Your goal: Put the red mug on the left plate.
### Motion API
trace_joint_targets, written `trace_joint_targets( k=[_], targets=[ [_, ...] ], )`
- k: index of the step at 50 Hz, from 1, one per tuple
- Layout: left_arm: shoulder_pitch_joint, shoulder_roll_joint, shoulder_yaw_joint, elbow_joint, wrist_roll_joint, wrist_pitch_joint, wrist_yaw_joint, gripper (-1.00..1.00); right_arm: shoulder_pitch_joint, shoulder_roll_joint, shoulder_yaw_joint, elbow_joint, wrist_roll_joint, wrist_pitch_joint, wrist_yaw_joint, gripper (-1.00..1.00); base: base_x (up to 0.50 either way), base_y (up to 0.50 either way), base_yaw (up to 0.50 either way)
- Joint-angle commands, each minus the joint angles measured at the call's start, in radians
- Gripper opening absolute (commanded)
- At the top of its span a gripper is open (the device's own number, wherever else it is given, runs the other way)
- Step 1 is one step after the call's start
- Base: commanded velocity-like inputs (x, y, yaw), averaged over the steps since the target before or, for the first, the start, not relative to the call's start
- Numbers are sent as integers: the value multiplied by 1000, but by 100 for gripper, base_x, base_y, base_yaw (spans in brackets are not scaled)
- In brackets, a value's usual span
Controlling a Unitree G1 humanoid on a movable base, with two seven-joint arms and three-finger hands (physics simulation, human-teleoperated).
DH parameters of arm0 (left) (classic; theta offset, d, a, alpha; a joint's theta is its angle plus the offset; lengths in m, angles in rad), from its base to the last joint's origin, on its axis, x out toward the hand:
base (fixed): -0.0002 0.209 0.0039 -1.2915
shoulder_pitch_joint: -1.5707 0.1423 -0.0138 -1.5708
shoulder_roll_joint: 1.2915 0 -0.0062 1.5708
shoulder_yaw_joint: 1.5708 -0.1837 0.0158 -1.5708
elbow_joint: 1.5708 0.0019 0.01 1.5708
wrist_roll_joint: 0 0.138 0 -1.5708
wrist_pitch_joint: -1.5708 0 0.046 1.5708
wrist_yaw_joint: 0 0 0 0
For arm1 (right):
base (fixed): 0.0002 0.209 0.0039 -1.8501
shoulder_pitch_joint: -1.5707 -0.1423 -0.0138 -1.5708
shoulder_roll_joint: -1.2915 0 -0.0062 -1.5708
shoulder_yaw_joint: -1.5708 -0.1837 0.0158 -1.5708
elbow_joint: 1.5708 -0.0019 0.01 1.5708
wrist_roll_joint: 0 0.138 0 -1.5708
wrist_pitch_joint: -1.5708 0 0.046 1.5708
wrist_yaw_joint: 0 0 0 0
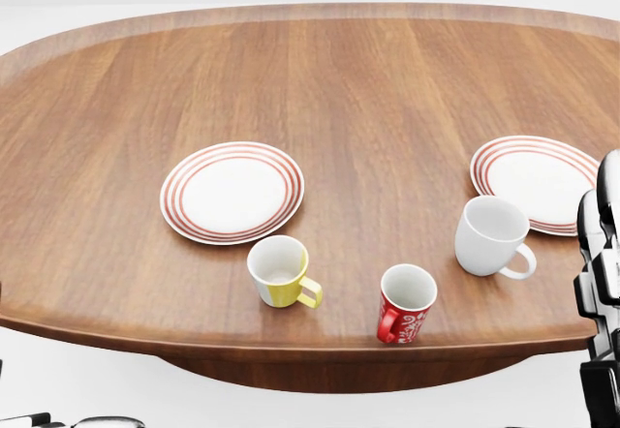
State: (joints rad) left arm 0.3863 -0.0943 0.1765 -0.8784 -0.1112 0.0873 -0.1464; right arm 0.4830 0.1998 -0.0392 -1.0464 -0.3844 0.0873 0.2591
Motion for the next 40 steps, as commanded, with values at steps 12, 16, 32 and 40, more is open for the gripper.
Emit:
trace_joint_targets(
  k=[12,16,32,40],
  targets=[
    [0,5,-15,-5,7,0,5,100,-8,-13,65,-1,-89,0,53,100,46,5,0],
    [4,5,-14,-9,4,0,3,100,43,25,-25,-1,50,0,-1,100,12,1,0],
    [5,6,-16,-2,5,0,2,100,43,-41,24,-1,57,0,-29,100,0,0,0],
    [7,5,-17,-2,5,0,1,100,53,-47,53,-1,-6,0,-30,100,47,8,0]
  ],
)
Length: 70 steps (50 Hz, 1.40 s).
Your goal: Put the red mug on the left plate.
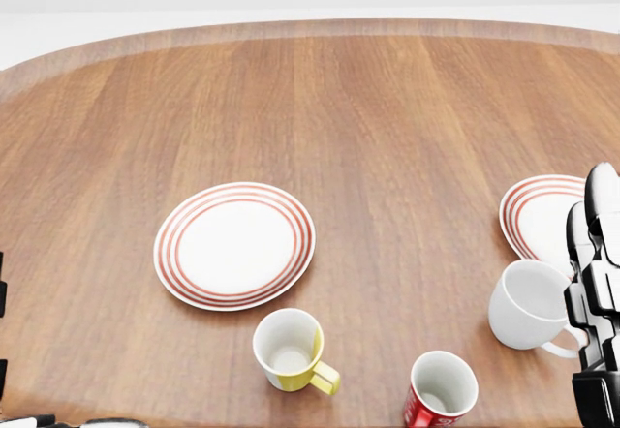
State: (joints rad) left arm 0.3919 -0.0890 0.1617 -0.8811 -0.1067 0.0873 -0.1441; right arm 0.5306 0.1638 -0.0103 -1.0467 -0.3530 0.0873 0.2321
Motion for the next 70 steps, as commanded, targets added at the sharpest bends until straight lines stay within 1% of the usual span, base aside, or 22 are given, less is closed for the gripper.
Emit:
trace_joint_targets(
  k=[1,4,32,42,45,47,49,54,56,57,59,60,64,70],
  targets=[
    [1,0,-1,0,-1,0,-2,100,3,-9,25,0,-46,0,-3,100,50,22,0],
    [0,0,-1,1,0,0,-1,100,-10,-7,34,0,-73,0,-6,100,50,29,0],
    [2,1,-5,-5,0,0,1,100,-45,1,36,0,-96,0,13,100,50,32,0],
    [9,1,-8,-7,0,0,-1,100,-25,12,26,0,-85,0,24,100,53,27,0],
    [8,0,-8,-6,0,0,-1,100,-31,6,27,0,-86,0,13,100,53,27,0],
    [8,0,-9,-4,1,0,-1,100,-36,2,7,0,-39,0,1,100,53,25,0],
    [10,0,-9,-5,2,0,-2,100,-37,-6,-4,0,-20,0,-12,100,15,-2,0],
    [8,1,-10,-3,4,0,-1,100,-38,-28,13,0,-29,0,-34,100,0,0,0],
    [8,1,-11,-4,2,0,-1,100,-39,-23,10,0,-23,0,-42,100,0,0,0],
    [7,2,-12,-5,4,0,0,100,-43,-27,16,0,-62,0,-43,100,5,50,0],
    [10,1,-11,-10,-1,0,-2,100,-43,-20,16,0,-44,0,-27,100,5,50,0],
    [10,1,-11,-8,0,0,-2,100,-47,-18,22,0,-69,0,-31,100,5,50,0],
    [7,2,-11,-5,0,0,-1,100,-51,-25,35,0,-81,0,-34,100,5,50,0],
    [10,1,-11,-4,-1,0,-3,100,-40,-42,32,0,-39,0,-49,100,2,19,0]
  ],
)
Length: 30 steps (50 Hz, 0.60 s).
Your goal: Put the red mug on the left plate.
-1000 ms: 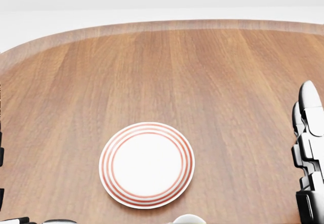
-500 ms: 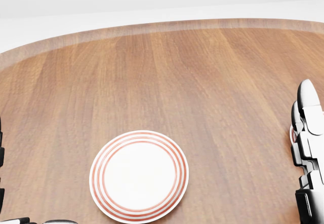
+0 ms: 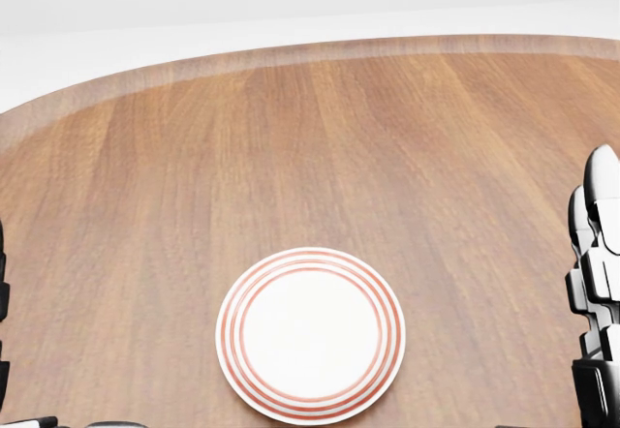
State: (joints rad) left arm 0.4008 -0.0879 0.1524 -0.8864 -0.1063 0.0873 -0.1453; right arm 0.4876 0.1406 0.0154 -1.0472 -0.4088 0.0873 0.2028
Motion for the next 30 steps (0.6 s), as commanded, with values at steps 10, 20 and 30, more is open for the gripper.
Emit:
trace_joint_targets(
  k=[10,20,30],
  targets=[
    [4,-2,-2,-2,-2,0,-4,100,5,-37,27,0,1,0,-37,100,1,9,0],
    [6,1,-10,2,4,0,-2,100,15,-63,21,0,57,0,-63,100,9,17,0],
    [2,3,-8,4,1,0,1,100,10,-99,66,0,44,0,-50,100,27,-3,0]
  ],
)
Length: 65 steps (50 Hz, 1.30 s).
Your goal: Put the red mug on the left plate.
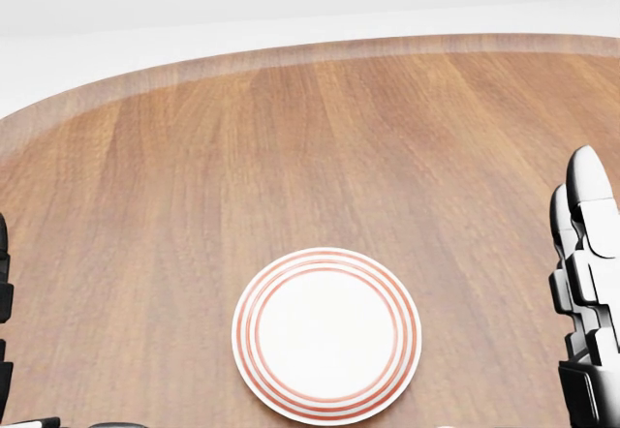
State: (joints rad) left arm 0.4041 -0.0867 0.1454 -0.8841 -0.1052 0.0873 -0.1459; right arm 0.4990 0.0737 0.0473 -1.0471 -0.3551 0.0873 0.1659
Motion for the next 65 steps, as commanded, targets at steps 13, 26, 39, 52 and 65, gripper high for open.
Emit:
trace_joint_targets(
  k=[13,26,39,52,65],
  targets=[
    [0,3,-3,1,3,0,2,100,-7,-22,11,0,-4,0,-35,100,11,-1,0],
    [-4,4,-5,6,4,0,3,100,-86,37,-14,0,-117,0,44,100,0,0,0],
    [-3,7,-13,14,8,0,8,100,-362,16,-143,14,-633,0,485,100,0,0,0],
    [-11,12,-20,30,17,0,16,100,-394,-190,-393,425,-775,0,488,100,0,0,0],
    [-13,20,-32,35,23,0,25,100,-271,-200,-652,549,-853,0,532,100,0,0,0]
  ],
)
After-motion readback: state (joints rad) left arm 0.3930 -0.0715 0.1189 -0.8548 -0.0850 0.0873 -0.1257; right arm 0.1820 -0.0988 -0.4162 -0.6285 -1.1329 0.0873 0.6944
